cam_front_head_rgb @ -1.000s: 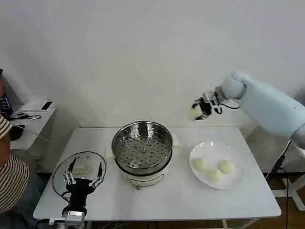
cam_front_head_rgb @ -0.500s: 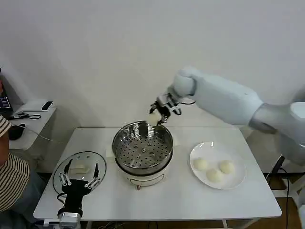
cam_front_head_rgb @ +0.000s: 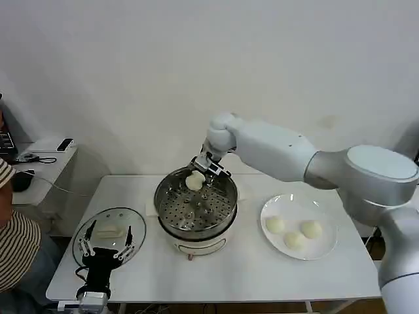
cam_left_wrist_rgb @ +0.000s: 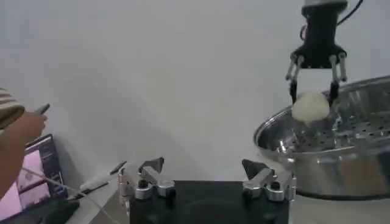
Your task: Take steamed baozi put them in steamer then cover it.
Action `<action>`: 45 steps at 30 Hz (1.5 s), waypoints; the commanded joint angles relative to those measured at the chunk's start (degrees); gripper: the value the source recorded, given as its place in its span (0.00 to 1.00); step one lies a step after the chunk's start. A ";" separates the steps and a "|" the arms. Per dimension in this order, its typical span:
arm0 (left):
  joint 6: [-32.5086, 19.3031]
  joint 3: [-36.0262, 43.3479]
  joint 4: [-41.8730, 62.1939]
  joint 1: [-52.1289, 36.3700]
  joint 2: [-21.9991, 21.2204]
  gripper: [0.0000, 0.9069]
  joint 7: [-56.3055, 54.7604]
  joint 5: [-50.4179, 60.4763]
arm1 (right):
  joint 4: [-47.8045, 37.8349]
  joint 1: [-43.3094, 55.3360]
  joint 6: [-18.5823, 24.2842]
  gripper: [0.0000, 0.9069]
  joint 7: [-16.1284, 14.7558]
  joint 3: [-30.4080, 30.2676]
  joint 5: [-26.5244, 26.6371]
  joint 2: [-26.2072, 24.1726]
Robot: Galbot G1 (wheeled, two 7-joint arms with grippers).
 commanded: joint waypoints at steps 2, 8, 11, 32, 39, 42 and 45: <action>-0.01 0.00 0.06 -0.10 0.07 1.00 0.00 -0.07 | -4.49 -2.64 6.61 0.69 2.10 0.15 -8.01 2.09; -0.04 0.05 -0.07 -0.05 0.02 1.00 -0.06 -0.05 | -6.81 -3.50 8.55 0.70 3.85 1.47 -10.44 3.05; -0.07 0.05 -0.31 0.03 -0.07 1.00 -0.06 -0.03 | -7.74 -3.84 9.32 0.80 4.63 1.89 -10.88 3.69; 0.56 -0.38 -0.73 -0.70 1.45 1.00 0.35 -1.40 | 18.76 14.97 -11.97 1.00 2.66 -5.51 19.42 -16.71; 1.46 -1.18 -0.55 -2.19 2.82 1.00 0.86 -2.71 | 30.20 20.39 -23.97 1.00 4.13 -11.37 23.35 -34.89; 1.50 -0.71 -0.48 -2.48 3.21 1.00 0.93 -2.67 | 33.76 21.01 -25.73 1.00 4.54 -14.34 22.26 -41.73; 1.49 -0.27 -0.44 -2.67 3.31 1.00 0.95 -2.63 | 37.95 20.08 -28.46 1.00 4.68 -16.43 20.83 -49.24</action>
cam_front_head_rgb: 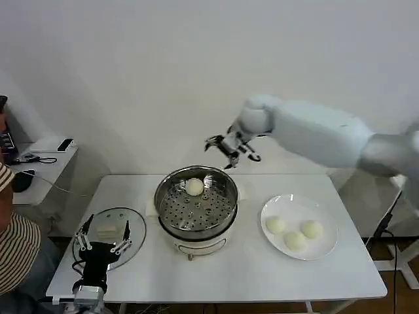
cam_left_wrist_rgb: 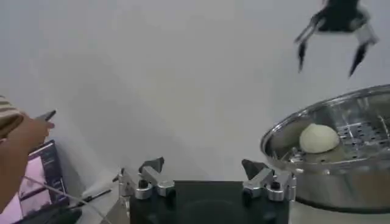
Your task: Take steamed baozi put them in steamer then cover it.
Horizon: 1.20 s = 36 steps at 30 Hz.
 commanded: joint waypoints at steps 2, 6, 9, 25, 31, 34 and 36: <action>0.21 0.60 0.23 -0.81 0.94 1.00 0.07 -0.54 | 16.48 2.38 -12.85 1.00 0.12 -7.33 3.21 -25.57; 0.27 0.54 0.35 -1.05 1.09 1.00 0.08 -0.47 | 16.73 -7.26 -14.59 1.00 -0.09 -2.31 0.90 -28.72; 0.33 0.47 0.36 -0.92 1.02 1.00 0.08 -0.30 | 16.22 -16.43 -14.81 1.00 0.09 2.64 -0.50 -29.10; 0.28 0.43 0.75 -0.18 -0.04 1.00 0.08 0.60 | 5.32 -30.14 -18.76 1.00 0.72 11.92 -0.62 -19.26; 0.32 -0.30 0.82 -0.30 0.35 1.00 0.14 0.37 | 0.35 -33.29 -18.03 1.00 0.52 14.53 -1.09 -13.88; 0.27 -0.44 1.00 -0.28 0.51 1.00 0.15 0.28 | -1.06 -33.66 -17.92 1.00 0.66 14.88 -1.12 -12.05; 0.21 -0.49 1.29 -0.36 0.46 1.00 0.13 0.26 | -1.77 -33.85 -17.71 1.00 0.75 15.14 -1.42 -11.07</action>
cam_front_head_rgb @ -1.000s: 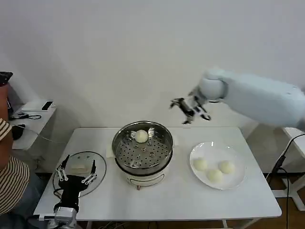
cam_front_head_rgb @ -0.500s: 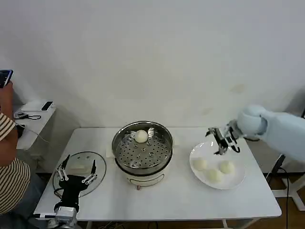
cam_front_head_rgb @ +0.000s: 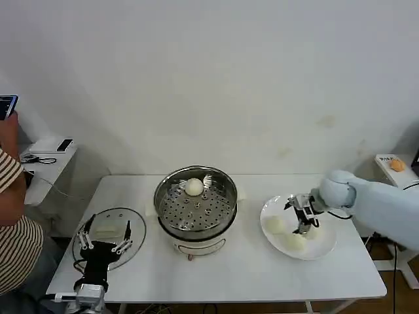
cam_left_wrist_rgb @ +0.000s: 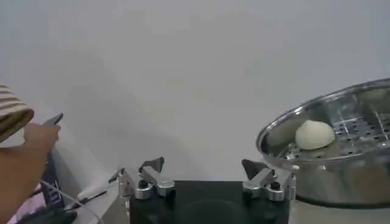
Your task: Take steamed baozi put them in steamer then cover it.
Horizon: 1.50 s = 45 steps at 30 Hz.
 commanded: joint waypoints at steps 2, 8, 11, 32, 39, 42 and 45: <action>-0.12 -0.32 0.58 -0.16 -0.01 1.00 -0.02 -0.09 | -5.69 -4.71 -0.71 1.00 0.26 3.09 -0.65 5.76; -0.10 -0.28 0.60 -0.36 -0.14 1.00 0.01 -0.12 | -8.47 -5.00 -0.43 0.97 0.57 3.73 -2.38 7.68; -0.09 -0.21 0.61 -0.31 -0.26 1.00 0.01 -0.08 | -9.70 -5.71 -0.59 0.92 0.31 4.31 -2.37 8.45; 0.02 -0.23 0.09 -0.12 -0.54 1.00 0.12 -0.07 | -7.49 -0.54 -1.83 0.64 -2.68 3.68 -1.92 7.07; 0.07 -0.24 0.30 -0.58 -0.29 1.00 0.15 -0.25 | -4.11 12.73 -2.42 0.64 -3.90 -2.39 2.42 5.41; 0.00 -0.41 0.29 -0.55 0.07 1.00 0.14 -0.46 | -1.90 21.09 -2.84 0.64 -3.01 -5.29 5.13 5.87; -0.01 -0.42 0.24 -0.76 -0.06 1.00 0.13 -0.51 | 0.07 27.25 -4.13 0.64 -2.45 -7.80 10.28 7.42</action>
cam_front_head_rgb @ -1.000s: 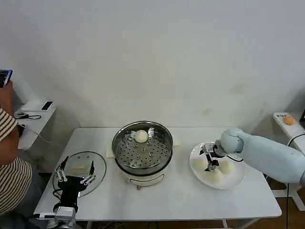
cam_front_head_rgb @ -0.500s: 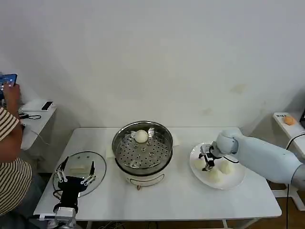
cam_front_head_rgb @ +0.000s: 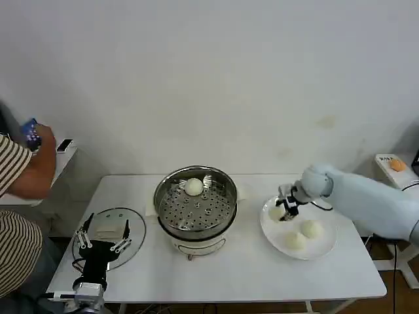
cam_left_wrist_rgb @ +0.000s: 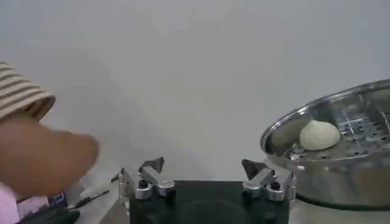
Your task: Take steamed baozi put them in steamer then cover it.
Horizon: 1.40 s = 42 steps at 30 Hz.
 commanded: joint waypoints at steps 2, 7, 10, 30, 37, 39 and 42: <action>0.00 0.06 -0.19 -0.41 -0.13 1.00 -0.01 -0.02 | 5.75 21.02 -2.88 0.66 1.18 -8.06 11.77 3.13; 0.28 -0.45 -0.26 -0.64 0.12 1.00 0.01 -0.17 | 7.73 23.51 -7.70 0.66 4.40 -9.00 19.19 8.80; 0.24 -0.96 -0.32 -0.54 0.10 1.00 -0.03 -0.38 | 6.90 22.78 -10.50 0.66 6.85 -8.82 23.95 15.14; -0.01 -1.80 -0.99 -0.54 -0.49 1.00 -0.06 -0.39 | -8.20 8.39 -20.74 0.66 12.99 -6.80 36.65 37.68; -0.09 -1.68 -0.91 -0.68 -0.76 1.00 -0.06 -0.40 | -9.39 6.08 -21.01 0.66 12.95 -7.28 34.74 38.93; -0.09 -1.62 -0.92 -0.68 -0.83 1.00 -0.06 -0.41 | -9.96 5.63 -20.97 0.66 12.78 -7.22 33.51 39.24; -0.09 -1.66 -1.09 -0.65 -0.82 1.00 -0.06 -0.42 | -11.06 5.44 -20.78 0.66 12.60 -7.27 32.49 39.62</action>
